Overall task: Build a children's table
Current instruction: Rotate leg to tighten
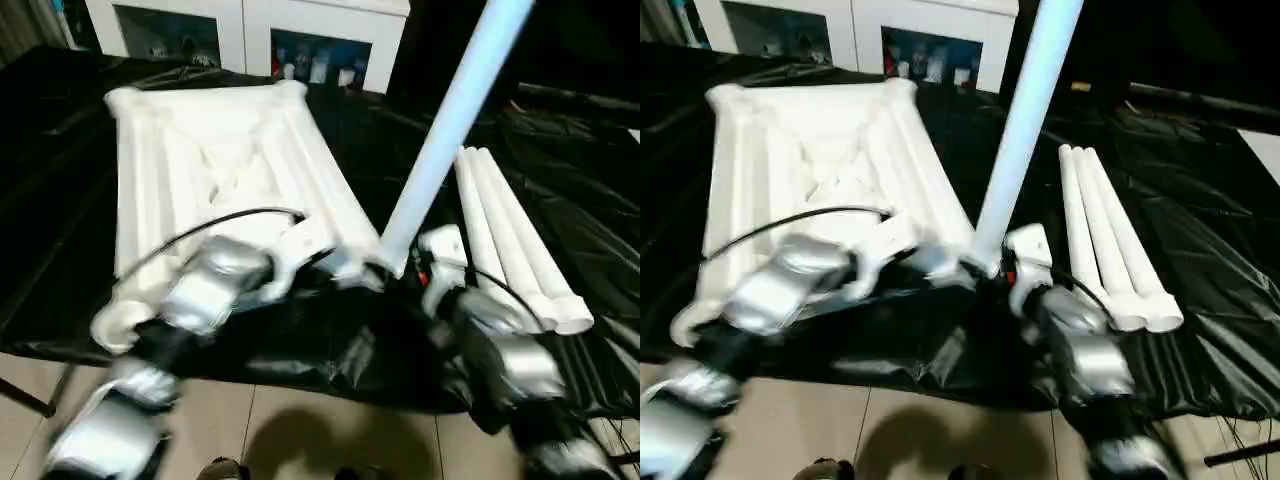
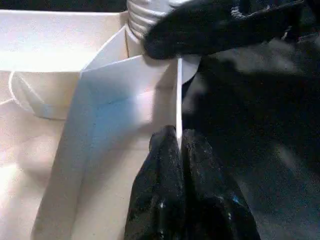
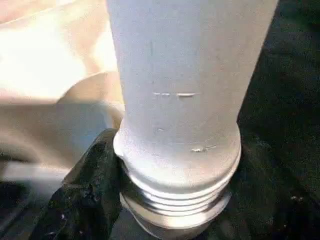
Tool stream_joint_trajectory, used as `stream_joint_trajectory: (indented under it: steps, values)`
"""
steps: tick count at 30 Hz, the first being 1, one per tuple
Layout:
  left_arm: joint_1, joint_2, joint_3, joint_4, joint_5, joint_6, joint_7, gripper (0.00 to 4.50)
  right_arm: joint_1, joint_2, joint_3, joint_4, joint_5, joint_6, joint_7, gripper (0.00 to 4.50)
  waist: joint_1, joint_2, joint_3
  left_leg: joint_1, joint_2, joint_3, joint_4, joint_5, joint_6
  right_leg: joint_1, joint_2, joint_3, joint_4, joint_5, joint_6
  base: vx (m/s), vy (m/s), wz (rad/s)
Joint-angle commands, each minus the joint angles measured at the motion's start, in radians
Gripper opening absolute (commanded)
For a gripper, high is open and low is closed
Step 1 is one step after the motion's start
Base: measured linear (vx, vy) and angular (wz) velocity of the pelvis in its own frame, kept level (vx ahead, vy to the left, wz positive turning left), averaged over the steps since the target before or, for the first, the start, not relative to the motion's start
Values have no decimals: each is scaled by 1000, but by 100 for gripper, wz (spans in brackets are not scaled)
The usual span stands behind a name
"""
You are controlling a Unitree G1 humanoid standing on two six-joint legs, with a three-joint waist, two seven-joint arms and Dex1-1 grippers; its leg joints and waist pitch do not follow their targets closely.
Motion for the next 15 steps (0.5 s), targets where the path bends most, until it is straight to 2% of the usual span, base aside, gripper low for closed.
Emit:
stream_joint_trajectory:
  steps: [1, 3, 4, 8, 9, 11, 13, 15]
  values:
    - [-7, -65, 12, 45, -15, 3, 72, 0, -13, 35, -59, 97, 24, 30, -119, 272, -2, 8, -57, 22, 46, -27, -76, -196, -6, 31, -89, 51, -85, -248, -188, 0, 0, 0]
    - [-20, -94, 13, 68, -8, -4, 99, 0, -36, 55, -59, 124, 20, 16, -139, 272, 0, 6, -59, 23, 46, -27, -75, -190, -3, 32, -86, 50, -83, -220, -182, 0, 0, 0]
    - [-26, -117, 8, 81, -7, -14, 101, 0, -52, 69, -36, 134, 5, -6, -119, 272, 3, 9, -60, 21, 46, -27, -75, -175, 6, 35, -86, 51, -80, -185, -181, 0, 0, 0]
    - [-27, -122, -6, 87, 0, -29, 83, 0, -53, 81, -21, 119, 9, -26, -55, 272, 5, 6, -62, 18, 46, -25, -72, -144, 35, 40, -85, 50, -73, -113, -198, 0, 0, 0]
    - [-21, -111, -11, 82, 3, -32, 68, 0, -45, 81, -24, 101, 25, -28, -19, 307, 5, 7, -61, 18, 46, -25, -73, -142, 38, 39, -85, 50, -73, -109, -200, 0, 0, 0]
    - [-18, -105, -12, 80, 3, -36, 61, 0, -42, 78, -23, 100, 26, -33, -14, 344, 6, 6, -61, 19, 47, -25, -73, -148, 44, 39, -85, 49, -75, -115, -207, 0, 0, 0]
    - [-5, -83, -20, 65, 2, -47, 30, 0, -31, 65, -16, 87, 28, -37, 12, 352, 6, 6, -60, 21, 48, -25, -75, -160, 44, 37, -86, 49, -77, -133, -207, 0, 0, 0]
    - [20, -38, -30, 31, -2, -69, -34, 0, -6, 30, 4, 55, 20, -42, 70, 362, 9, 4, -60, 18, 50, -27, -76, -165, 45, 41, -90, 49, -79, -158, -199, 0, 0, 0]
